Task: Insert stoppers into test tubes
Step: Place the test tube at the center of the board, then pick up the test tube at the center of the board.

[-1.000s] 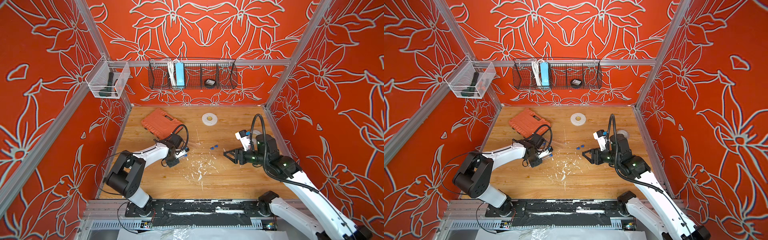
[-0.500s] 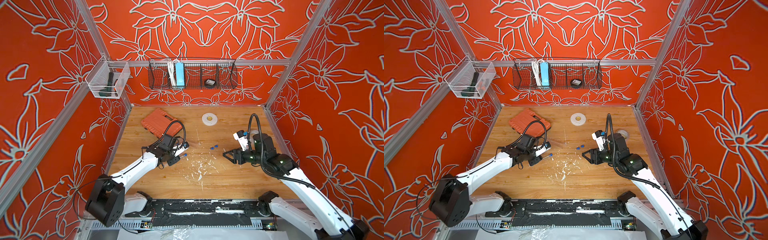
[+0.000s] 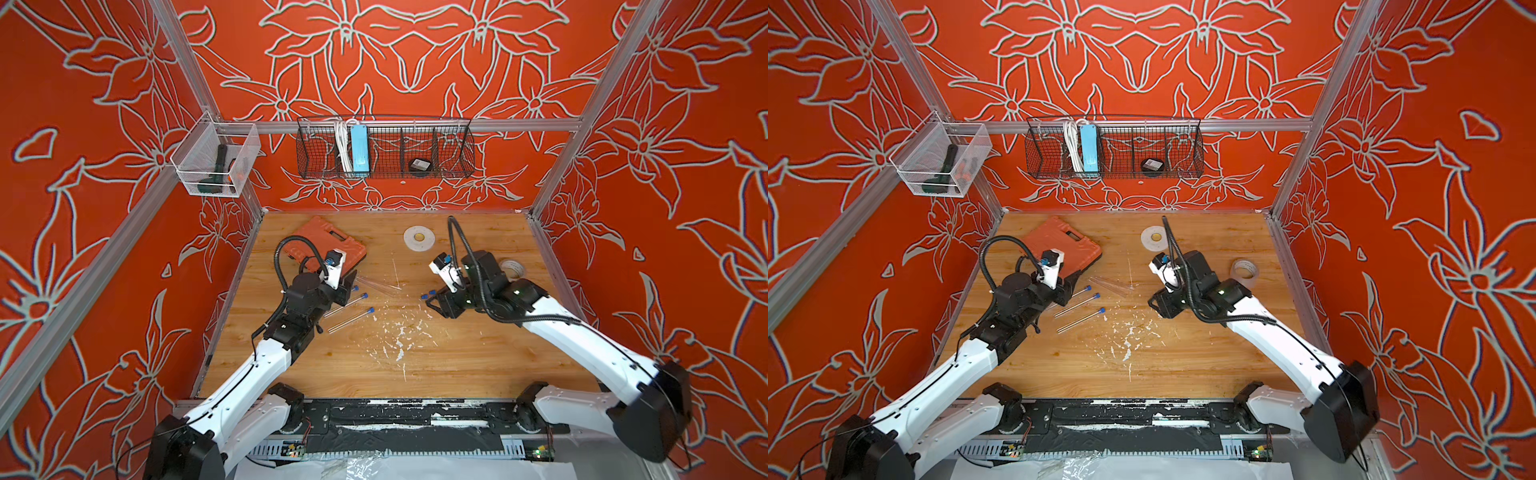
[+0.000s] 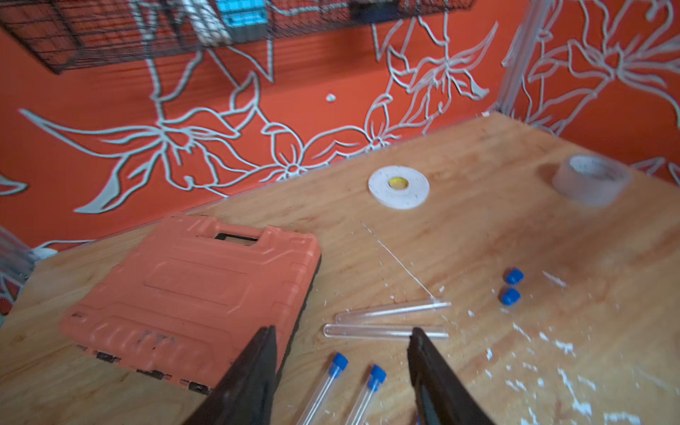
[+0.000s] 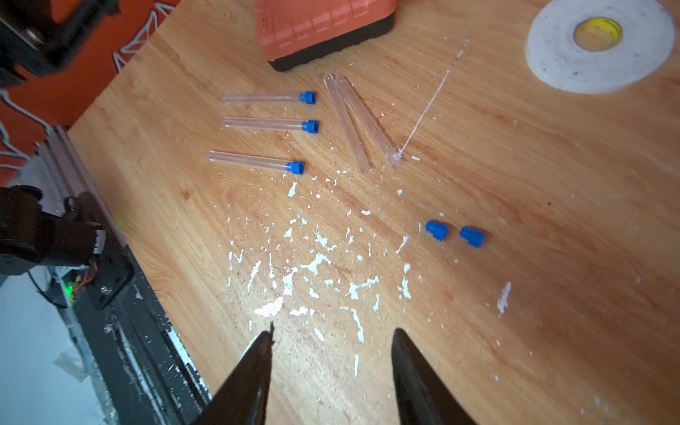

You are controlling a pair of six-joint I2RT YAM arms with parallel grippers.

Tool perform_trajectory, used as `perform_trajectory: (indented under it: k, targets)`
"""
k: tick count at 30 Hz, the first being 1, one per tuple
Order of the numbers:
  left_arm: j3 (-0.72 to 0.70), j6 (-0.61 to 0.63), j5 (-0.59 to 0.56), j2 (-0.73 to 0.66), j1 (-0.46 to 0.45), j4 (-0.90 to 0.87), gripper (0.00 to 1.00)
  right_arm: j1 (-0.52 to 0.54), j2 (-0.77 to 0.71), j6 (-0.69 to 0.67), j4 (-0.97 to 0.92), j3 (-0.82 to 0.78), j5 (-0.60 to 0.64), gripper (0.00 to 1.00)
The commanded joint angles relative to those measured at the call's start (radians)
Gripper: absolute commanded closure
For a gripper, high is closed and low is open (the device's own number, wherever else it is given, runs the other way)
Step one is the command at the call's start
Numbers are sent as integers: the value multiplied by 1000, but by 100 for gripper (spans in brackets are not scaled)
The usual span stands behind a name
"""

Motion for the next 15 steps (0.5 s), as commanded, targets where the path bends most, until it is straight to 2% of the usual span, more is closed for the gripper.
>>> perform_trajectory:
  k: [1, 5, 9, 15]
  targets:
    - [-24, -187, -59, -39, 37, 131, 47, 22, 100, -168, 41, 48, 64, 49]
    - [-102, -314, -90, -95, 117, 233, 40, 39, 258, -261, 32, 142, 88, 52]
    - [-157, -451, -109, -124, 204, 263, 43, 60, 415, -303, -25, 279, 97, 54]
    - [-155, -442, -169, -152, 209, 250, 43, 100, 613, -340, -90, 454, 106, 58]
